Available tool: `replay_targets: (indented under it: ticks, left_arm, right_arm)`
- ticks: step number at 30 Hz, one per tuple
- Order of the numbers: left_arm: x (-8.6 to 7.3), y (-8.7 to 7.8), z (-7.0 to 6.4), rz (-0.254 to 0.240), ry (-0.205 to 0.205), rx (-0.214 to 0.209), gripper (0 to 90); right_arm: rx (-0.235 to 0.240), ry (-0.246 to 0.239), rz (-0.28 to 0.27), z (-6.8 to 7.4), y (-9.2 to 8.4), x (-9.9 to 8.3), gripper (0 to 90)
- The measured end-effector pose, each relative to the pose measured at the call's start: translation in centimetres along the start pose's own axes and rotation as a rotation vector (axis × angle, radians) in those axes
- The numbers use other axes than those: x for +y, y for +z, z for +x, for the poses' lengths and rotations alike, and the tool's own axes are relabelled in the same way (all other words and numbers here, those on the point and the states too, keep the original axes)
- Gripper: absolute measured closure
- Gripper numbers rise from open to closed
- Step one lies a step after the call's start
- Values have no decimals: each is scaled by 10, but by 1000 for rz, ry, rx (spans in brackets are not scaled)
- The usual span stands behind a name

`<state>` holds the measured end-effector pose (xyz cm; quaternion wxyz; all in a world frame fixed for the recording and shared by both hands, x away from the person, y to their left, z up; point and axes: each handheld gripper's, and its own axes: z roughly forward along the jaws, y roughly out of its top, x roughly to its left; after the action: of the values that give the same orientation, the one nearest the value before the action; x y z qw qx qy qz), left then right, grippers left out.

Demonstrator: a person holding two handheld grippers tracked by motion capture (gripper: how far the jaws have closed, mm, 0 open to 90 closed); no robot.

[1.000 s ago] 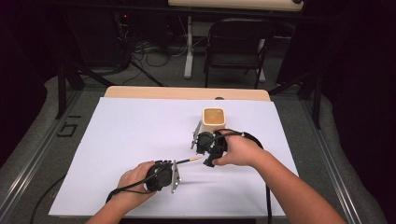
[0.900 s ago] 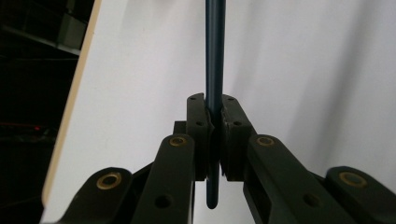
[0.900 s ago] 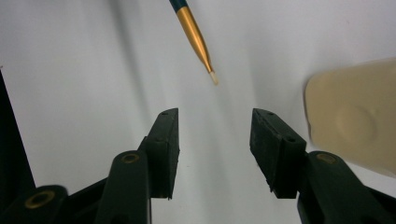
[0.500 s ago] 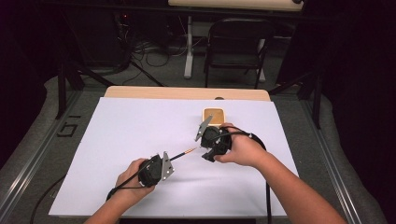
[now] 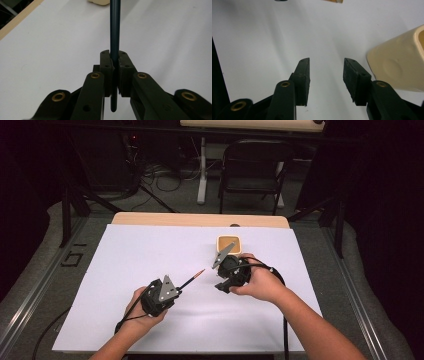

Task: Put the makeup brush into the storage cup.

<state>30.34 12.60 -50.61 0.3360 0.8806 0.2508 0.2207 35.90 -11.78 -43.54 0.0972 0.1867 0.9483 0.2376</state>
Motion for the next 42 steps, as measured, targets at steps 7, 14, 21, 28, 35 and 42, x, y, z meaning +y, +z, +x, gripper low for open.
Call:
replay_targets:
  ticks: [7, 14, 21, 28, 35, 42]
  left_arm:
    - [-4, -3, 11, -79, -146, -110, 846]
    - [-9, -3, 19, -130, -253, -181, 846]
    - [-12, -2, 22, -175, -336, -246, 847]
    - [-15, 0, 24, -213, -403, -290, 847]
    - [-17, 2, 23, -239, -436, -308, 847]
    - [-16, 3, 19, -254, -433, -313, 847]
  right_arm:
    - [14, 45, -79, 3, 4, -7, 584]
    - [16, 93, -146, 3, 6, -12, 593]
    - [6, 137, -221, 5, 7, -17, 620]
    - [15, 203, -293, 6, 8, -21, 631]
    - [27, 271, -352, 9, 12, -24, 654]
    - [63, 374, -466, 8, 12, -28, 666]
